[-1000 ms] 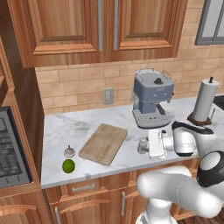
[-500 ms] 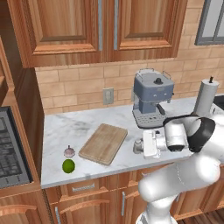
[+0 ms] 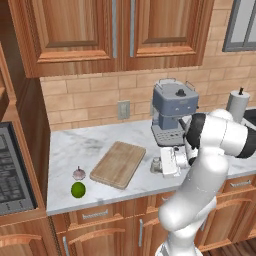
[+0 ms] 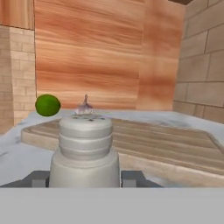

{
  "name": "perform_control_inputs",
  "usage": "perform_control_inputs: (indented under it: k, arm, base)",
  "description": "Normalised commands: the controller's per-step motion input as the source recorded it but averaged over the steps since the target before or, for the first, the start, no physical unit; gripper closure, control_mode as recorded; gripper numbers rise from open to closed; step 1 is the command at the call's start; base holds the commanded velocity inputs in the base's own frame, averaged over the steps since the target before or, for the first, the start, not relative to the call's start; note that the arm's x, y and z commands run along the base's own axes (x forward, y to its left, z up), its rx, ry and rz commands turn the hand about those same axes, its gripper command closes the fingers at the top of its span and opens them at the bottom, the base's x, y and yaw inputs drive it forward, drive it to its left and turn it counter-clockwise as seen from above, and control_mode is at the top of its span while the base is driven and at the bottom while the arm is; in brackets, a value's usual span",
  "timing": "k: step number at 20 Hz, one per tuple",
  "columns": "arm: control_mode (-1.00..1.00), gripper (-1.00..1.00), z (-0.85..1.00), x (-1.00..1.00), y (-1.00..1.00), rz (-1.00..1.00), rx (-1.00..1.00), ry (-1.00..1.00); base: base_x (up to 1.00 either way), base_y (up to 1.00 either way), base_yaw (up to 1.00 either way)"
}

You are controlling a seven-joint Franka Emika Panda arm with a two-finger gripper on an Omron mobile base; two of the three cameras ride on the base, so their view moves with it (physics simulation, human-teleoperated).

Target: Open the cabinet. Place the bowl and condiment on the counter. Then place the lime and garlic on the cutting board.

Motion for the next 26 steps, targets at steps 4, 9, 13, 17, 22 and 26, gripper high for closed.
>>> perform_control_inputs:
  k: [4, 9, 13, 17, 22, 26]
  arm:
    - [-1.0, -1.0, -0.12, 0.16, 0.0, 0.03, 0.04, 0.0]
    - [-1.0, -1.0, -0.01, -0.12, 0.0, 0.02, 0.04, -0.02]
    - [-1.0, -1.0, 0.0, -0.31, 0.0, 0.01, 0.01, 0.0]
    - [-1.0, -1.0, 0.05, -0.28, 0.0, 0.01, 0.02, -0.01]
    - [-1.0, -1.0, 0.24, -0.25, 0.0, 0.0, 0.0, -0.07]
    - [-1.0, -1.0, 0.49, -0.17, 0.0, 0.0, 0.0, -0.15]
  base:
    - [0.0, 0.0, 0.0]
    - [0.0, 0.0, 0.0]
    - [0.0, 0.0, 0.0]
    - [0.0, 0.0, 0.0]
    - [0.0, 0.0, 0.0]
    - [0.0, 0.0, 0.0]
